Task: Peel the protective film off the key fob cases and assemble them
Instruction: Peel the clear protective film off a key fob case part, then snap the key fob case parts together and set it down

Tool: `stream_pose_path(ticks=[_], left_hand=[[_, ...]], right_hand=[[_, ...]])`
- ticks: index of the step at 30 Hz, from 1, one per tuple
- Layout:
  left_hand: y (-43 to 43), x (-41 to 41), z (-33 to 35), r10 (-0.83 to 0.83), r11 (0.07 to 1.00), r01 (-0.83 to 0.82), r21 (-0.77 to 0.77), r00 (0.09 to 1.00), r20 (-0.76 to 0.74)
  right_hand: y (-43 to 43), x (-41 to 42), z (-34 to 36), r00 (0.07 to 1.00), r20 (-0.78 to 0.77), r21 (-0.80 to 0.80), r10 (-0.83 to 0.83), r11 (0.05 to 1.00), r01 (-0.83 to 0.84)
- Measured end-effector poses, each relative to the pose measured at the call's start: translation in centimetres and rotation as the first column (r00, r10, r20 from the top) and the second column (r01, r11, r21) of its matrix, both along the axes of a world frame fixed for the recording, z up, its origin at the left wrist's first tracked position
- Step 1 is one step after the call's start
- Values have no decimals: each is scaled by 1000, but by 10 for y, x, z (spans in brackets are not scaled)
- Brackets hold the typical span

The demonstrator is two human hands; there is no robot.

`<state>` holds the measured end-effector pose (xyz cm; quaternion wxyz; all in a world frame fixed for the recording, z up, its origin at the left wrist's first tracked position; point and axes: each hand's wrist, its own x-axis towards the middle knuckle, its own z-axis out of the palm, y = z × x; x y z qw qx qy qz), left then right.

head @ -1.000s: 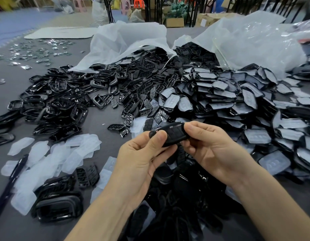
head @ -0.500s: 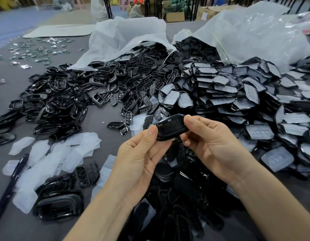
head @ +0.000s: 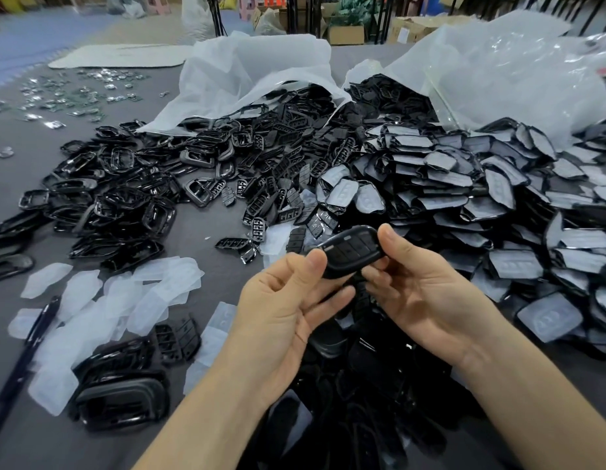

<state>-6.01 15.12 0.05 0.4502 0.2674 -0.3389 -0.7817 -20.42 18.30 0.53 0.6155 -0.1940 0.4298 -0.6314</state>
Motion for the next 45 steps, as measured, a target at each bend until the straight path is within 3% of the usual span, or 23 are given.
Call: stream_pose_path(ticks=[4,8,12,15,17,19,21,23,25,27,31,38,43,45], left_hand=[[4,-1,-7,241,890,-113,-441,939,246],[7,1,-8,464,566,28,-824,815,346],[7,6,-7,608,289,152,-945,734,304],[6,8,-9,668,215,200,-956,684,294],[6,7,-10,695,187,257,-948,648,312],[7,8,-12,650,208,304,-930,668,364],[8,9,-10,584,304,282,-910,700,412],[10,7,-8,506,495,166,-853,743,438],[13,2,-9,341,759,51,-649,818,463],[12,-2,-9,243,867,32,-497,843,479],[6,-3,-14,272,854,29,-519,826,494],[3,2,-21,356,805,10,-593,792,496],[1,2,-22,348,803,52,-594,768,537],[1,2,-20,267,844,82,-530,792,549]], right_hand=[[-1,-1,-2,998,20,-26,57,998,-56],[1,-4,6,996,88,-45,22,999,-18],[3,-9,4,967,-253,-153,-31,988,-9],[4,-13,5,839,-535,-259,-97,965,-53],[3,-17,5,770,-621,-280,-147,959,-42],[2,-20,2,762,-625,-280,-168,960,-19],[1,-22,0,759,-632,-286,-159,958,-38],[0,-21,0,724,-676,-292,-138,952,-92],[0,-18,-3,671,-730,-296,-128,944,-142],[1,-13,-6,632,-766,-294,-118,939,-181],[3,-8,-9,565,-808,-302,-165,940,-157],[-5,-7,-17,630,-768,-247,-120,962,-119],[-5,-3,-18,560,-819,-206,-125,975,-82],[-3,-3,-13,533,-838,-186,-120,980,-72]])
